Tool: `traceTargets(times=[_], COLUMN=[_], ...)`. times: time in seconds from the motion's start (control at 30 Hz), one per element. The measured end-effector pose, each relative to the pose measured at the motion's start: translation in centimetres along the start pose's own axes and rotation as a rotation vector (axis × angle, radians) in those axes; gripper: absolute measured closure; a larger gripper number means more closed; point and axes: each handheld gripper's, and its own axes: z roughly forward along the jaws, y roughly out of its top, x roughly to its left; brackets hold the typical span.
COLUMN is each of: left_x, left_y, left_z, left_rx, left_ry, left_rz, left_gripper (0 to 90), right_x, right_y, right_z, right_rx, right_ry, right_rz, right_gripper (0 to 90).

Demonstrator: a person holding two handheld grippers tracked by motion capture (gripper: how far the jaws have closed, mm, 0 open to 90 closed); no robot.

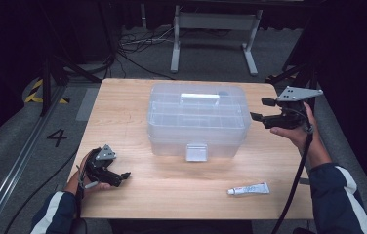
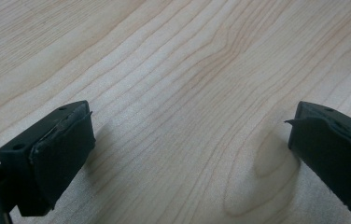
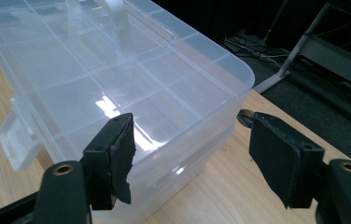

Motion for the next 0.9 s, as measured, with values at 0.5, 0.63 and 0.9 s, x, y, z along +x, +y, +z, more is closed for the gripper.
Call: traceTargets(times=[0.5,0.63,0.9], left_x=[0.0,0.0,0.0], left_y=[0.0,0.0,0.0], left_z=[0.0,0.0,0.0], left_rx=[0.000,0.000,0.000], left_ry=[0.001,0.000,0.000], left_rz=[0.000,0.000,0.000], left_gripper=[0.6,0.6,0.6], right_x=[2.1,2.7,3.5], right_y=[3.7,4.6,5.6], right_z=[3.7,4.8,6.7], right_rx=[0.024,0.037,0.062], right_ry=[0.053,0.064,0.091], right_rz=[-0.058,-0.082,-0.106], right_gripper=[35.2,36.3,40.2])
